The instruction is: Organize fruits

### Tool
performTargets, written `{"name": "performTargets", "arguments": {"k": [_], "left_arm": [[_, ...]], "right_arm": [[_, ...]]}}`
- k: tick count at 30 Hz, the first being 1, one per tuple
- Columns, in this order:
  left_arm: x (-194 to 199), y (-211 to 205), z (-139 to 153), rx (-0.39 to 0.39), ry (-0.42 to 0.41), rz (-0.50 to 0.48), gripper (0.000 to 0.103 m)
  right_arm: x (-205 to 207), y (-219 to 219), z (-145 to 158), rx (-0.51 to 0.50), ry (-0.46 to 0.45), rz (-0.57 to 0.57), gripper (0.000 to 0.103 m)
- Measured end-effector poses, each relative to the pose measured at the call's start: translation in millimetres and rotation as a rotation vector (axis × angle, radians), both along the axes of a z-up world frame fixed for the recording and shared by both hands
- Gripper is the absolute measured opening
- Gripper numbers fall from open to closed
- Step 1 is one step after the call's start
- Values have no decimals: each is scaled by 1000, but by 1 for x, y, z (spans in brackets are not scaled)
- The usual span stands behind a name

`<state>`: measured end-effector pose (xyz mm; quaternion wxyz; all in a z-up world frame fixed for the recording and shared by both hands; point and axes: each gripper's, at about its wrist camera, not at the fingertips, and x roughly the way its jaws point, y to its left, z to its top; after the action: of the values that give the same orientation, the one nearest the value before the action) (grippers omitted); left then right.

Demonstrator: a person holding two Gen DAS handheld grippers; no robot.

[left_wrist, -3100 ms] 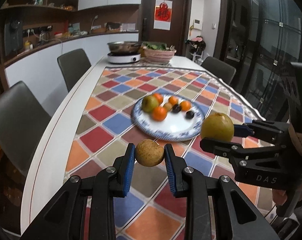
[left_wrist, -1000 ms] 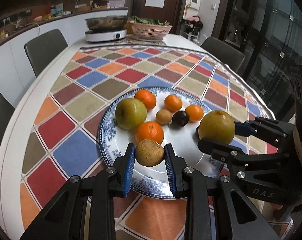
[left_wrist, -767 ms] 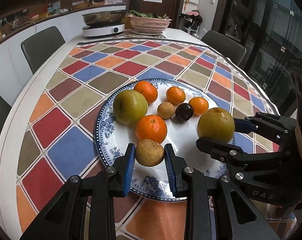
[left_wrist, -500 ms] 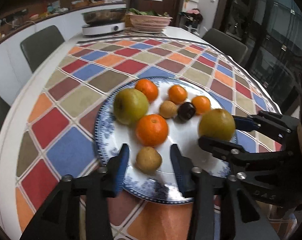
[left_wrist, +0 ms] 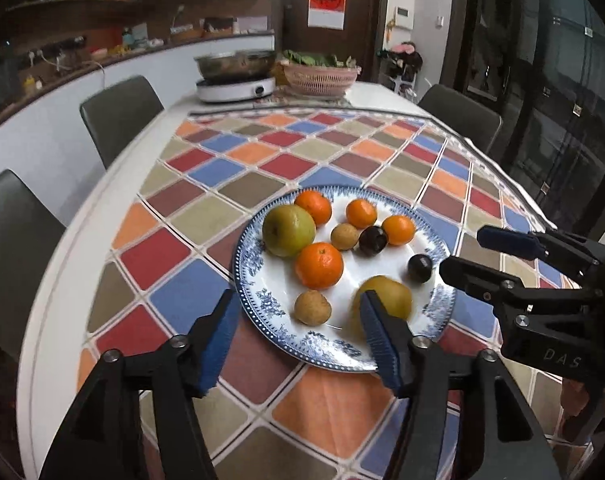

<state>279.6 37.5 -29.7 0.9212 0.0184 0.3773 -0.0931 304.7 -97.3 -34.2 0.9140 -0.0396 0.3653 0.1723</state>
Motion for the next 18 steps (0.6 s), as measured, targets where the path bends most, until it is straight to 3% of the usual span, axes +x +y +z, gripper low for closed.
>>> {"name": "performTargets", "arguments": {"k": [7,9,18], "left_arm": [[-38,-2,30,-1,-83,40,84],[-49,-1,37,-11,-98,50,86],[-103,-6,67,18,-193,90,95]], "right_arm": [[-35,-11,20,40,-25,-33,64],[-46,-14,26,40,-46,-46,69],[-98,-26,54,35,-130,-88,75]]}}
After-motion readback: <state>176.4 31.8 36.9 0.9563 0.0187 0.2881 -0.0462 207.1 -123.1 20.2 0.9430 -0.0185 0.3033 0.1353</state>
